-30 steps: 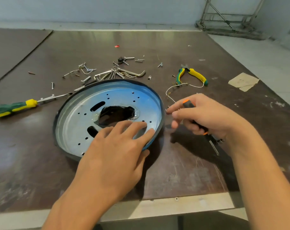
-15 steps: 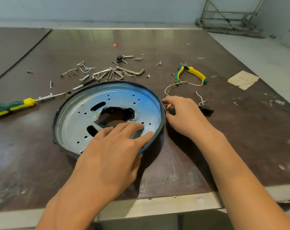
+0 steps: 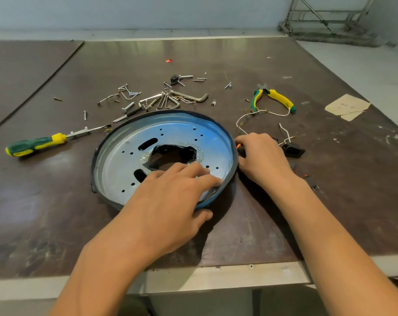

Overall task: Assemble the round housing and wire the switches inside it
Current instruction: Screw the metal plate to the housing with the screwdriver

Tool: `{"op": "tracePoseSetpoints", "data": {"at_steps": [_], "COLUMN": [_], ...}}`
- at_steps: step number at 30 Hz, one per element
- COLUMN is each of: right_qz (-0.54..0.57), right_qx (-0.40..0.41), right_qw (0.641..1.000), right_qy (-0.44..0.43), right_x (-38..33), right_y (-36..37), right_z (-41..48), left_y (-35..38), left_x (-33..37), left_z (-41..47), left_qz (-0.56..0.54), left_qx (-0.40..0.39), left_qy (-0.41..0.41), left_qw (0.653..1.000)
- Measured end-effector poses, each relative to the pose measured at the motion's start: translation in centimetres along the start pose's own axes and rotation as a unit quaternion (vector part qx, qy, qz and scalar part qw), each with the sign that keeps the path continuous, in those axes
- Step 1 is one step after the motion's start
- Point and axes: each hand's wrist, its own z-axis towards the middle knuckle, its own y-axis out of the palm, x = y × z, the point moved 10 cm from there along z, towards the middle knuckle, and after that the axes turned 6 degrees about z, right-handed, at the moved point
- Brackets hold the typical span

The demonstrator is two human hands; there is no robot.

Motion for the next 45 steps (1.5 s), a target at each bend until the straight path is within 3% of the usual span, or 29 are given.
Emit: {"op": "tracePoseSetpoints", "data": {"at_steps": [5, 11, 14, 17, 20, 25, 34, 45], "right_qz": [0.018, 0.060, 0.142, 0.281, 0.362, 0.355, 0.281, 0.264], "right_qx": [0.059, 0.040, 0.107, 0.157, 0.100, -0.079, -0.166, -0.190], "right_qw": [0.998, 0.997, 0.984, 0.947, 0.927, 0.929, 0.940, 0.942], "right_qy": [-0.021, -0.017, 0.006, 0.012, -0.015, -0.067, -0.095, -0.084], "right_x": [-0.6, 0.0, 1.0, 1.2, -1.8, -6.7, -7.0, -6.9], "right_y": [-1.0, -0.9, -4.9, -8.7, -8.9, -5.4, -4.1, -3.6], "right_z": [-0.2, 0.0, 0.2, -0.1, -1.4, -2.8, -3.2, -3.3], "left_y": [0.5, 0.3, -0.2, -0.3, -0.4, -0.8, -0.9, -1.9], "left_x": [-1.0, -1.3, -1.3, -1.3, -1.3, -1.8, -2.1, -2.1], "left_z": [1.1, 0.9, 0.6, 0.5, 0.2, -0.2, -0.2, -0.5], "left_qz": [-0.059, -0.103, -0.104, -0.092, -0.084, -0.025, -0.040, -0.006], "left_qx": [-0.074, -0.019, 0.010, 0.024, 0.030, 0.049, 0.065, 0.083], "left_qy": [0.003, -0.031, -0.044, -0.052, -0.058, -0.088, -0.110, -0.125], "left_qw": [0.995, 0.994, 0.994, 0.994, 0.994, 0.995, 0.991, 0.989]}}
